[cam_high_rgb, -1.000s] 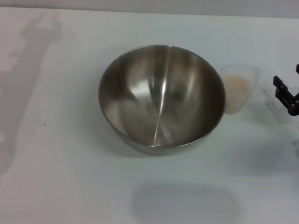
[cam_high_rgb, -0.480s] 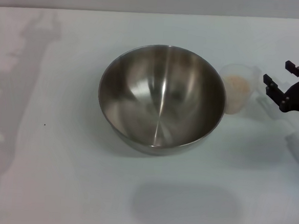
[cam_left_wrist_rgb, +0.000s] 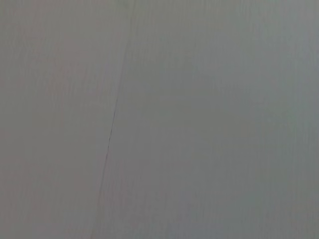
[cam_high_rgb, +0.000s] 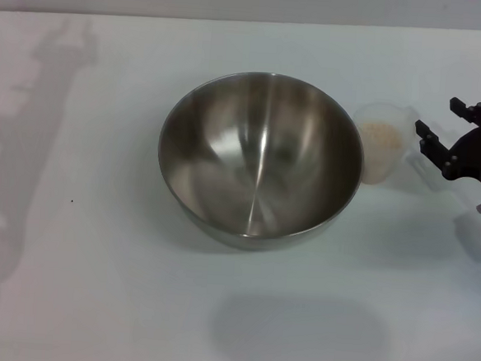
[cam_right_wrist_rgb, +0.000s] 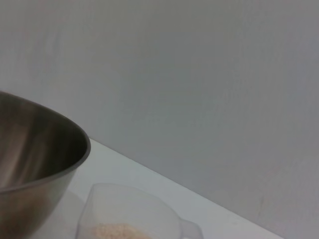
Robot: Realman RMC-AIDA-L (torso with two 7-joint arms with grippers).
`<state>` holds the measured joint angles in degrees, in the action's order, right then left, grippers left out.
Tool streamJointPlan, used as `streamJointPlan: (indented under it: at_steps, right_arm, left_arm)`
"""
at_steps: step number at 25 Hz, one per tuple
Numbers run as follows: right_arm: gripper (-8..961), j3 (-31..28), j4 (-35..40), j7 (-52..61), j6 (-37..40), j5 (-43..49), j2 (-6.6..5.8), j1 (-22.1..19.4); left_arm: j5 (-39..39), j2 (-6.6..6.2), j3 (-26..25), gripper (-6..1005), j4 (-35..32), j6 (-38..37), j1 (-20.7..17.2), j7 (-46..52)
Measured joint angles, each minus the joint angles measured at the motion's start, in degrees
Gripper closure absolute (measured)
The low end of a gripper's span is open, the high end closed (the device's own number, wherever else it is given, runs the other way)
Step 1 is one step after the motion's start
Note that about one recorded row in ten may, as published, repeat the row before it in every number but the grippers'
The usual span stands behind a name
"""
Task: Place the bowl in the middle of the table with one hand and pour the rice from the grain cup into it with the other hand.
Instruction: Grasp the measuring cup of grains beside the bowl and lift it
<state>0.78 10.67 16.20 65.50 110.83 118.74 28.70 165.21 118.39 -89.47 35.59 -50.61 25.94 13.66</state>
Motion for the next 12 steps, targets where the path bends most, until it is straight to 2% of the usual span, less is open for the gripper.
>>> streamJointPlan:
  at_steps: [12]
  right_arm:
    - [367, 0.8, -0.2, 0.0, -0.7, 0.0, 0.09, 0.7]
  left_arm:
    - [0.0, 0.0, -0.1, 671, -0.2, 0.0, -0.1, 0.2]
